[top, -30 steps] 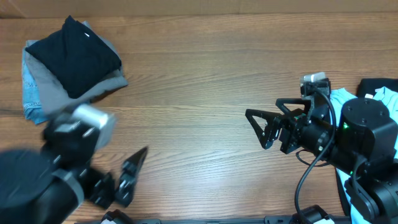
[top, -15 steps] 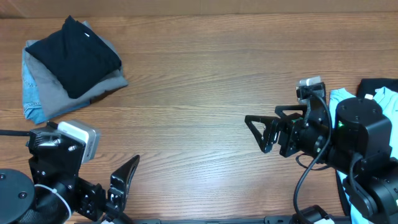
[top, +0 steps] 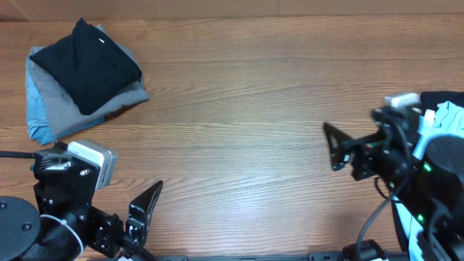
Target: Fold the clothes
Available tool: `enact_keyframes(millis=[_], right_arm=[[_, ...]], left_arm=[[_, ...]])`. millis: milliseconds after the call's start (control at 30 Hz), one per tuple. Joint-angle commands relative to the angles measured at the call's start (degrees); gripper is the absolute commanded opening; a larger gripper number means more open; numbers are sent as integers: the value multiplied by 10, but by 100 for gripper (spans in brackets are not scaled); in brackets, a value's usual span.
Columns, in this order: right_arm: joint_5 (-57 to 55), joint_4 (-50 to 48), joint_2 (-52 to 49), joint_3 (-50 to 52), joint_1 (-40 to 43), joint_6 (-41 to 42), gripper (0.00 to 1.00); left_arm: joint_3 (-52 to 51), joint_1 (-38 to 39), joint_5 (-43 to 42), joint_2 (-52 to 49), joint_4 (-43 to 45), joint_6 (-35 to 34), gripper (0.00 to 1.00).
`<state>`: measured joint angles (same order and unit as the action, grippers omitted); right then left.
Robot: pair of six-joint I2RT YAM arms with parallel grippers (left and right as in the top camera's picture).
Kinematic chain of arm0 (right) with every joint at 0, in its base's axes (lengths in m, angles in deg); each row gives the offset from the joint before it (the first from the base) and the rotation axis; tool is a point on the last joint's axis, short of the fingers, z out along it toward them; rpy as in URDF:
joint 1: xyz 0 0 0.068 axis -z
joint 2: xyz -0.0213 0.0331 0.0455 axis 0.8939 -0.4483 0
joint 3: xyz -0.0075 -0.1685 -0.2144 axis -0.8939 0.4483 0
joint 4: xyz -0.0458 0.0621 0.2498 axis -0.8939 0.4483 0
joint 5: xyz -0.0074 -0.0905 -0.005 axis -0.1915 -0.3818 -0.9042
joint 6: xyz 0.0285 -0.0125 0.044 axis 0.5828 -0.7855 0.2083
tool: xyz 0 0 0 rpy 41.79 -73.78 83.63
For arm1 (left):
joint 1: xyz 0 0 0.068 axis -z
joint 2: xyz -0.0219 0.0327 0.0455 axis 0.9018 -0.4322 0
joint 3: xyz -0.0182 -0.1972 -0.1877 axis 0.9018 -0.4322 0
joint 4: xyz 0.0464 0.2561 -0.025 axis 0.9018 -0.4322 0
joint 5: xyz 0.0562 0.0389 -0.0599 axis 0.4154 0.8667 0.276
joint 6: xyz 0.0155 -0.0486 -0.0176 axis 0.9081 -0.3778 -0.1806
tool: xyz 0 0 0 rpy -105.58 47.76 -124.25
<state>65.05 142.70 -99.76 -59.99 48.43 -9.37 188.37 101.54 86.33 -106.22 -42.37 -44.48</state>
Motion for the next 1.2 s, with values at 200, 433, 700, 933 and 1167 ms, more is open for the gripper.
enact_keyframes(millis=[200, 433, 700, 933, 1167], right_arm=[[-22, -108, 209, 253, 87, -40, 100], [3, -207, 348, 446, 90, -36, 100], [15, -357, 432, 594, 90, -36, 100], [35, -429, 453, 666, 90, -36, 100], [35, -466, 453, 710, 90, -36, 100]], left_arm=[[-2, 4, 9, -2, 1, -9, 100], [-2, 4, 9, -2, 1, -9, 100], [-2, 4, 9, -2, 1, -9, 100], [-2, 4, 9, -2, 1, -9, 100], [-2, 4, 9, -2, 1, -9, 100]])
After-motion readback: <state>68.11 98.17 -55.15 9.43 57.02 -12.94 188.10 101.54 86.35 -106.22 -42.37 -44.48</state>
